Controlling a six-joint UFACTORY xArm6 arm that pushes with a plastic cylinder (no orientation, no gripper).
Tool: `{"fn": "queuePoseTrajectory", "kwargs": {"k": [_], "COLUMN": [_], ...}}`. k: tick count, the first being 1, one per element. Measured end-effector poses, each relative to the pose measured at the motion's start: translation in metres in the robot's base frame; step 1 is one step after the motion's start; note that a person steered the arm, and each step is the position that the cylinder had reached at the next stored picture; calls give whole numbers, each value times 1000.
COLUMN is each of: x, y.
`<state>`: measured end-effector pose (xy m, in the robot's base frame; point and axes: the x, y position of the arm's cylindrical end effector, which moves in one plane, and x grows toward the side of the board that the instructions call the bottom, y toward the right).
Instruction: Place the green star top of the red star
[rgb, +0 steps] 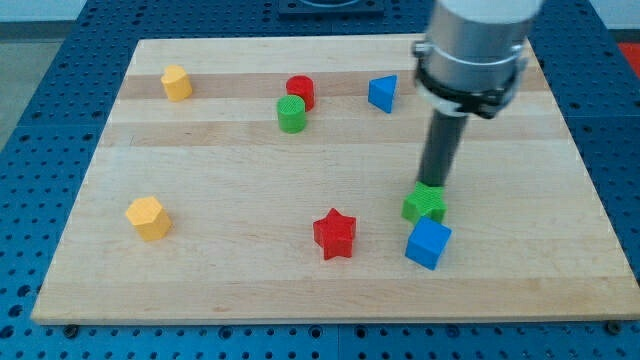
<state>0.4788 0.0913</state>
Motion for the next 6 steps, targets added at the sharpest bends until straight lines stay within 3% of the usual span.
{"fn": "queuePoseTrajectory", "kwargs": {"k": [1,2,3,6], "x": [-14,-19,12,38], "y": [-12,19,28,27]}}
